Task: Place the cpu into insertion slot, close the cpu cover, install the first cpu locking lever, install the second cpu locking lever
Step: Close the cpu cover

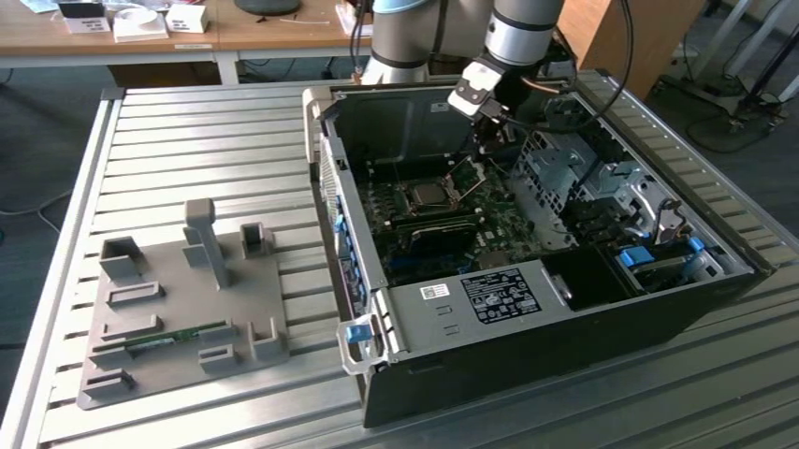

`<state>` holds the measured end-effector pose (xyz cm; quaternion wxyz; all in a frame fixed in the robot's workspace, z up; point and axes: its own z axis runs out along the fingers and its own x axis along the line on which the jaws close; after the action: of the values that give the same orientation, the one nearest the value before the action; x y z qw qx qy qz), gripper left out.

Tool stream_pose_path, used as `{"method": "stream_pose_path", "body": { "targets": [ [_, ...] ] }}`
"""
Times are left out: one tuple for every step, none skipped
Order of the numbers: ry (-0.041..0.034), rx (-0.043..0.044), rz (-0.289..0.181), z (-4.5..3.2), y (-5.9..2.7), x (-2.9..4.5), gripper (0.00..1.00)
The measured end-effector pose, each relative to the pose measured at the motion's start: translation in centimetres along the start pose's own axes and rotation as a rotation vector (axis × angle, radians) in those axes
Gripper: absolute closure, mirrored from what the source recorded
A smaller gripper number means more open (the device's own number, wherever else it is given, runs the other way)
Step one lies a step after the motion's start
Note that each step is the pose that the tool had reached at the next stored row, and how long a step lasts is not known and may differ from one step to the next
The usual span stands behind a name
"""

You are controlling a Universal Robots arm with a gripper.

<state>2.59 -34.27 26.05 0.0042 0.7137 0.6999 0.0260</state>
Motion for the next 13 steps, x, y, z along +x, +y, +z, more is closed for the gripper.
{"method": "stream_pose_path", "body": {
  "targets": [
    [0.0, 0.0, 0.0, 0.01, 0.12, 0.0, 0.89],
    [0.0, 0.0, 0.0, 0.01, 0.25, 0.01, 0.89],
    [0.0, 0.0, 0.0, 0.01, 0.38, 0.01, 0.89],
    [-0.0001, 0.0, 0.0, 0.02, 0.51, 0.01, 0.89],
    [0.0, 0.0, 0.0, 0.03, 0.66, 0.01, 0.89],
    [0.0, 0.0, 0.0, 0.04, 0.8, 0.02, 0.89],
    [0.0, 0.0, 0.0, 0.04, 0.96, 0.02, 0.89],
    [0.0, 0.0, 0.0, 0.05, 1.11, 0.02, 0.89],
    [0.0, 0.0, 0.0, 0.05, 1.25, 0.02, 0.89],
    [0.0, 0.0, 0.0, 0.06, 1.4, 0.03, 0.89],
    [0.0, 0.0, 0.0, 0.07, 1.53, 0.03, 0.89],
    [-0.0001, 0.0, 0.0, 0.07, 1.66, 0.03, 0.89],
    [0.0, 0.0, 0.0, 0.08, 1.78, 0.04, 0.89]
  ]
}}
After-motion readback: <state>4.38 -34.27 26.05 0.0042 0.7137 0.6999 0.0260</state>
